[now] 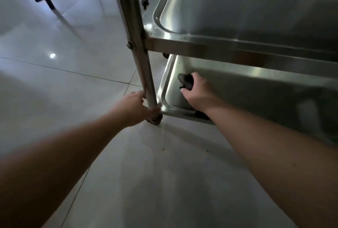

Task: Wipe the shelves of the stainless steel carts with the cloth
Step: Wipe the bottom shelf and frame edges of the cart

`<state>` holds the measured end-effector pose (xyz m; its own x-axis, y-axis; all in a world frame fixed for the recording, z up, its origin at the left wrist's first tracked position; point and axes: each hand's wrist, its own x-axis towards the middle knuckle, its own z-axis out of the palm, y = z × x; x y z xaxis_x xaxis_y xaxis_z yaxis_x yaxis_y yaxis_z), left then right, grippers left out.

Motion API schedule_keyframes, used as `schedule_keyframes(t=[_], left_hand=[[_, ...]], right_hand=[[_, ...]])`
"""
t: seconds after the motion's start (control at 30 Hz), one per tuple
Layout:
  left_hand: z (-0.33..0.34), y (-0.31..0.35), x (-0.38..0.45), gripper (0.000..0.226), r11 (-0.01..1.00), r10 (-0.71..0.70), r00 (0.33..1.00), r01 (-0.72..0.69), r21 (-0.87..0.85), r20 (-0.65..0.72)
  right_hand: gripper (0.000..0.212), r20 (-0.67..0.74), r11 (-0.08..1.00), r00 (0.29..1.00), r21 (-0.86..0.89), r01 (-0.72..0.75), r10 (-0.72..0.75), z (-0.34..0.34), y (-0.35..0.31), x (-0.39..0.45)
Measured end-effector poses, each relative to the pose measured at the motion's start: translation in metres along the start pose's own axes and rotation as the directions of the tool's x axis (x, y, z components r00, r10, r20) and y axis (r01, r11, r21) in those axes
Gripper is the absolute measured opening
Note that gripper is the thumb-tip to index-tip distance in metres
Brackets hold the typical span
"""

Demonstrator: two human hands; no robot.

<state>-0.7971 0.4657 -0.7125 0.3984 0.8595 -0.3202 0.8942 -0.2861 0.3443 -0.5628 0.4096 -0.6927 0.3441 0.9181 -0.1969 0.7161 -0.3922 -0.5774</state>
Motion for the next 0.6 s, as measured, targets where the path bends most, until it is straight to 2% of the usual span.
schedule_keyframes(t=[0.07,0.13,0.23,0.27,0.33,0.4,0.47,0.6], left_hand=[[0.001,0.003,0.004,0.088,0.992,0.026,0.998,-0.032,-0.124,-0.052],[0.004,0.009,0.006,0.084,0.952,0.024,0.996,-0.048,-0.302,-0.081],[0.002,0.017,0.01,0.06,0.812,0.048,0.984,-0.137,-0.567,-0.17],[0.002,0.018,0.013,0.047,0.775,0.057,0.973,-0.186,-0.603,-0.226],[0.008,0.022,0.022,0.026,0.712,0.043,0.948,-0.251,-0.656,-0.316],[0.019,0.027,0.029,0.011,0.606,-0.004,0.938,-0.274,-0.747,-0.347],[0.028,0.028,0.033,0.011,0.515,-0.037,0.937,-0.279,-0.81,-0.346],[0.029,0.022,0.039,0.017,0.502,-0.008,0.937,-0.298,-0.812,-0.349]], right_hand=[[0.047,-0.033,1.0,0.999,0.004,0.015,-0.015,0.017,-0.009,0.011],[0.045,-0.075,0.998,0.996,-0.046,0.042,-0.046,0.034,-0.015,0.018],[0.046,-0.119,0.99,0.984,0.022,0.136,-0.133,0.057,-0.023,0.028],[0.047,-0.077,0.984,0.982,0.04,0.176,-0.173,0.065,-0.024,0.031],[0.048,0.117,0.949,0.948,-0.071,0.307,-0.297,0.084,-0.021,0.034],[0.054,0.23,0.922,0.917,-0.137,0.362,-0.326,0.102,-0.01,0.034],[0.059,0.196,0.928,0.926,-0.129,0.35,-0.322,0.109,0.003,0.03],[0.06,0.126,0.924,0.943,-0.196,0.328,-0.308,0.094,0.045,0.019]])
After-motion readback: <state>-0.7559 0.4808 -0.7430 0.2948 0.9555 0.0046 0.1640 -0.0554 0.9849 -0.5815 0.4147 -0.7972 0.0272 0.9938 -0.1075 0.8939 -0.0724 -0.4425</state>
